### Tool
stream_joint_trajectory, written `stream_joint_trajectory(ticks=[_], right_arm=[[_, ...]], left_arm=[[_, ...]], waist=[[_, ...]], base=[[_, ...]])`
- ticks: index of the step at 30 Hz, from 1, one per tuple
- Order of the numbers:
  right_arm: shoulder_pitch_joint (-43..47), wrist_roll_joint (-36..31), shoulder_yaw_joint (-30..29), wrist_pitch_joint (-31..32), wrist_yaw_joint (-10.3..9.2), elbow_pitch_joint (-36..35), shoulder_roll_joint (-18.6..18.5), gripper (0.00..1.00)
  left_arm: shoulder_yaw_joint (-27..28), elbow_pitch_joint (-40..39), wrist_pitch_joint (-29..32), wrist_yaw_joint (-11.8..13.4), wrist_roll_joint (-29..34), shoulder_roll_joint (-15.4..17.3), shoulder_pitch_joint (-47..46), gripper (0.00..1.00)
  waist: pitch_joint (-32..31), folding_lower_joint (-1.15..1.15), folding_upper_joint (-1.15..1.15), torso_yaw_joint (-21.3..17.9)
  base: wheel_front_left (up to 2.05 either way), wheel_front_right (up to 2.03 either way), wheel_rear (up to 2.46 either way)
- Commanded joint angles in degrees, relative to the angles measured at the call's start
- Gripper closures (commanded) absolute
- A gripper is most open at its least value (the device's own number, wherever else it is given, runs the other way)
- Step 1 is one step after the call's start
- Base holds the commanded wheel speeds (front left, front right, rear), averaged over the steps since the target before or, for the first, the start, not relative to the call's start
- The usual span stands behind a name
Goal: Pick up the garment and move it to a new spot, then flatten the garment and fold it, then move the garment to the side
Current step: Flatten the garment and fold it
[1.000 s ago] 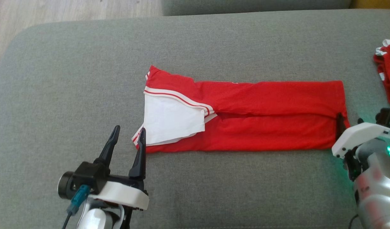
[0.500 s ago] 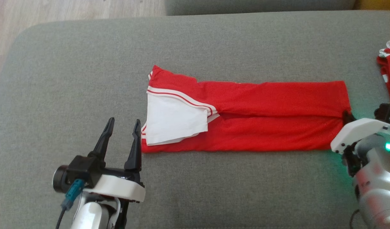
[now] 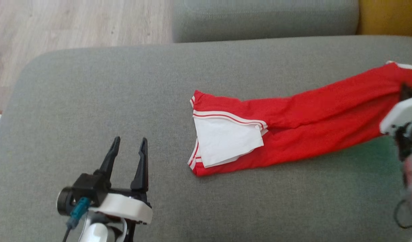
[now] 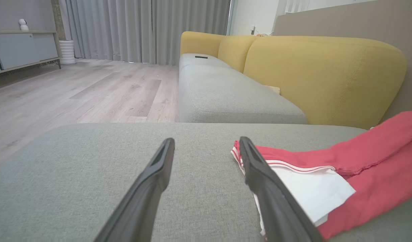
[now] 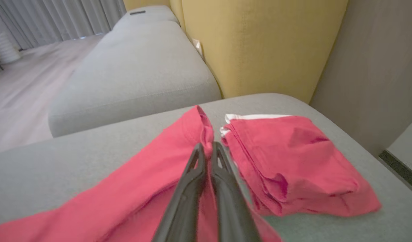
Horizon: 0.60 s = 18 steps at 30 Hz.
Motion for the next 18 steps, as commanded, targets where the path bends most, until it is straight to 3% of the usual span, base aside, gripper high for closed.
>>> stream_joint_trajectory(ticks=[1,11,15,18], right_arm=[[-1.49,-0.03,1.41,-0.21,0.37,-2.0,0.97,1.0],[2.59,0.88,4.21,0.78,0.37,-12.62,12.03,1.0],[5.23,2.71,7.12,2.64,0.37,-17.13,13.49,1.0],[7.26,8.24,13.46,4.18,0.37,-19.72,13.6,1.0]], left_arm=[[1.49,-1.55,-0.71,0.31,-0.41,-0.09,-1.39,0.0],[0.81,-0.36,-0.71,-0.18,-0.07,-0.09,-0.72,0.0],[0.4,0.01,-0.71,-0.48,-0.05,-0.09,-0.97,0.0],[-0.11,0.46,-0.71,-0.78,-0.11,-0.09,-1.26,0.0]], waist=[[-0.88,0.0,0.0,0.21],[-3.46,0.0,0.0,4.46],[-3.49,0.0,0.0,7.39],[-3.4,0.0,0.0,9.79]], base=[[0.0,0.0,0.0],[0.0,0.0,0.0],[0.0,0.0,0.0],[0.0,0.0,0.0]])
